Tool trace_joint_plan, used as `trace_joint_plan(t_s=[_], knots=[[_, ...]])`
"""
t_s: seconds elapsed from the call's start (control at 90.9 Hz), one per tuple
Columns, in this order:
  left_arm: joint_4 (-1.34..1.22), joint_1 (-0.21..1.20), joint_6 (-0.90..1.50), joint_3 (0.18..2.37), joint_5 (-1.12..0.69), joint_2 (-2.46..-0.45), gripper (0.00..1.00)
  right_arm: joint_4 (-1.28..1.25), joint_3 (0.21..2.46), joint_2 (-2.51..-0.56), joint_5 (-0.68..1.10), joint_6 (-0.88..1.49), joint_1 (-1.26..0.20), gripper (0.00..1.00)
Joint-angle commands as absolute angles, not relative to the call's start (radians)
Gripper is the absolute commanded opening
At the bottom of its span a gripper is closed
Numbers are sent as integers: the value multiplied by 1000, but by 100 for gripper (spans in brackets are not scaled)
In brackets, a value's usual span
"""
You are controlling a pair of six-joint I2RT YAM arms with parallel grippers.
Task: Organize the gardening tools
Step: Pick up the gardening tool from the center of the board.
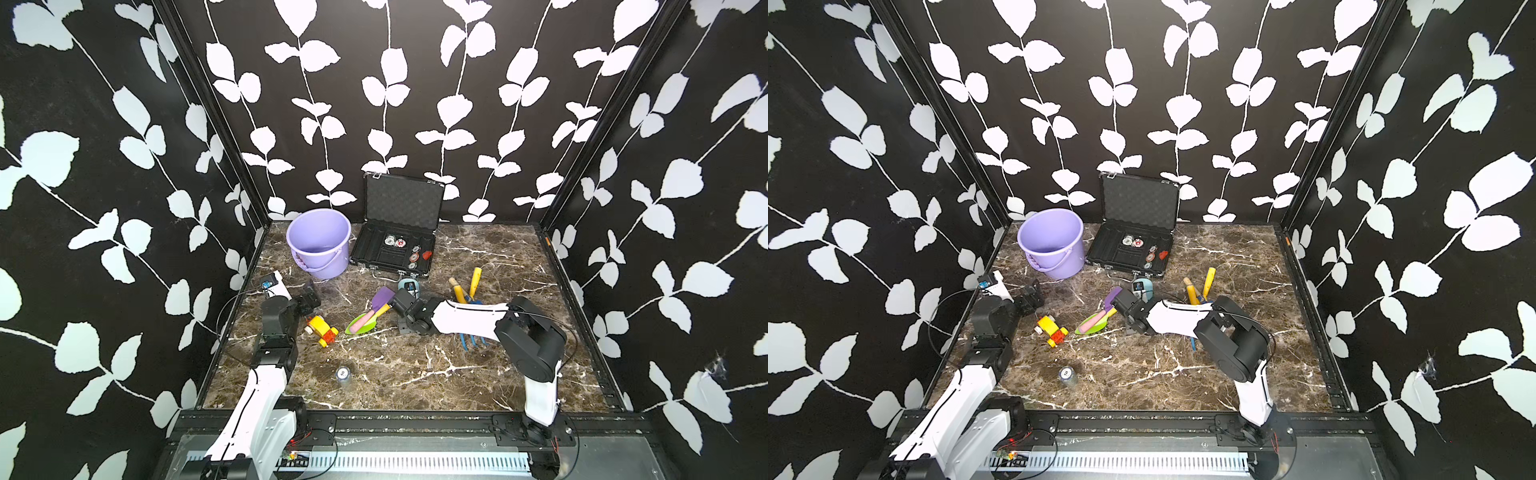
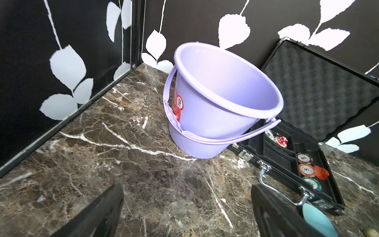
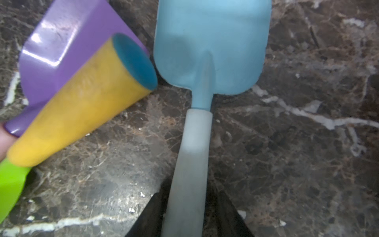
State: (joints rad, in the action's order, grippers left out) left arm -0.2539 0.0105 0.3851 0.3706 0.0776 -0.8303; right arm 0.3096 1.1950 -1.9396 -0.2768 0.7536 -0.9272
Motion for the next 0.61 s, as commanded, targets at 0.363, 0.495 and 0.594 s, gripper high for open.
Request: trace_joint_plan(t_s=[0.363, 0.495, 0.594], knots=[[-301, 55, 474, 448, -70, -945, 99, 248, 1033, -1842, -294, 718, -926, 0], [-257, 116, 456, 490, -58, -972, 99, 225, 991, -1798, -314, 698, -927, 0], [-219, 164, 431, 533, -66, -1000, 99, 186, 944, -1757, -326, 676, -927, 0]])
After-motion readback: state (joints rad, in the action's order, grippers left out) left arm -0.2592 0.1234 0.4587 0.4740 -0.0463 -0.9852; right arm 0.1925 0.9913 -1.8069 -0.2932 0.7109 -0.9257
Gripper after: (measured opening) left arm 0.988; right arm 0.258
